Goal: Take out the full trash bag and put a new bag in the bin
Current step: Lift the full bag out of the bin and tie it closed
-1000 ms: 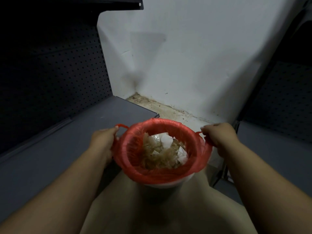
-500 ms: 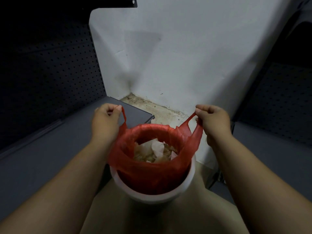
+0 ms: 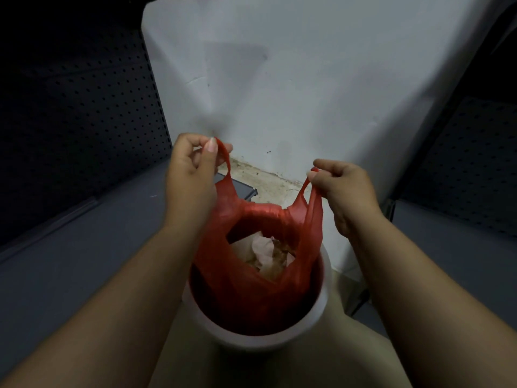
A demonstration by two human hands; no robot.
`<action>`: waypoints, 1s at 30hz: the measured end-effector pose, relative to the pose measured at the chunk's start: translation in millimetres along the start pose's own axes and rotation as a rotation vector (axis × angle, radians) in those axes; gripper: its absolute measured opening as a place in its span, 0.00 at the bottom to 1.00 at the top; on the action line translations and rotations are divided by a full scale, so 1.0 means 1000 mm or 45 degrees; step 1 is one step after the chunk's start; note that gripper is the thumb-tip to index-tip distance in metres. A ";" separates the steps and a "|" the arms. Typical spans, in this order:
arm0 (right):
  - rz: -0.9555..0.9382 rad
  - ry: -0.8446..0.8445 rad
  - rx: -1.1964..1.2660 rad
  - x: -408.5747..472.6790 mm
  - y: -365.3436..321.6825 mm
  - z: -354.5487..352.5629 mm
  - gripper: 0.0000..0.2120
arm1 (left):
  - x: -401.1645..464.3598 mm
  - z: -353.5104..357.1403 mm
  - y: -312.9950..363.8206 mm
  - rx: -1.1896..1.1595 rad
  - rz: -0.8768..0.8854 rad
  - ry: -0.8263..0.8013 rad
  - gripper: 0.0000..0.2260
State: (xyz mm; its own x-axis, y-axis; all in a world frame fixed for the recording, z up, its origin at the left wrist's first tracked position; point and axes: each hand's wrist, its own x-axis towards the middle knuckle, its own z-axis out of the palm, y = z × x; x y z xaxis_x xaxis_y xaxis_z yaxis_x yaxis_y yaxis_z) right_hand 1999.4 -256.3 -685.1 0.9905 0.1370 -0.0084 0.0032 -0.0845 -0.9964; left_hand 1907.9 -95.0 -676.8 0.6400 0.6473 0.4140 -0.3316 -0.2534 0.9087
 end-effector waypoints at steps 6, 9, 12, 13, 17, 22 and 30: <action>-0.164 -0.131 -0.414 0.000 -0.022 -0.006 0.07 | -0.008 0.008 0.001 -0.060 -0.093 -0.128 0.06; -0.227 -0.146 -0.432 -0.004 -0.027 -0.003 0.11 | -0.017 0.011 -0.002 0.172 -0.216 -0.285 0.10; -0.248 -0.159 -0.411 -0.007 -0.030 0.002 0.11 | -0.025 0.013 -0.005 0.288 -0.220 -0.570 0.11; -0.263 -0.169 -0.404 -0.009 -0.031 0.003 0.10 | -0.027 0.015 -0.006 0.304 -0.210 -0.680 0.11; -0.269 -0.284 -0.335 -0.018 -0.035 0.008 0.05 | -0.035 0.024 -0.008 0.351 -0.211 -0.990 0.10; -0.288 -0.398 -0.371 -0.025 -0.034 0.016 0.06 | -0.040 0.029 -0.011 0.260 -0.386 -0.962 0.11; -0.421 -0.552 -0.700 -0.017 -0.020 0.002 0.09 | -0.033 0.031 -0.020 0.261 -0.559 -0.544 0.27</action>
State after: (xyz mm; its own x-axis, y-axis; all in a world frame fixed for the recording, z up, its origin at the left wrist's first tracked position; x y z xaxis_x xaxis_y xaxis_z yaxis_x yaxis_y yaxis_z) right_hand 1982.6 -254.5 -664.8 0.7840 0.6053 0.1374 0.4696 -0.4337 -0.7690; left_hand 1914.9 -133.8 -706.9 0.9197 0.3891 -0.0529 0.1361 -0.1895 0.9724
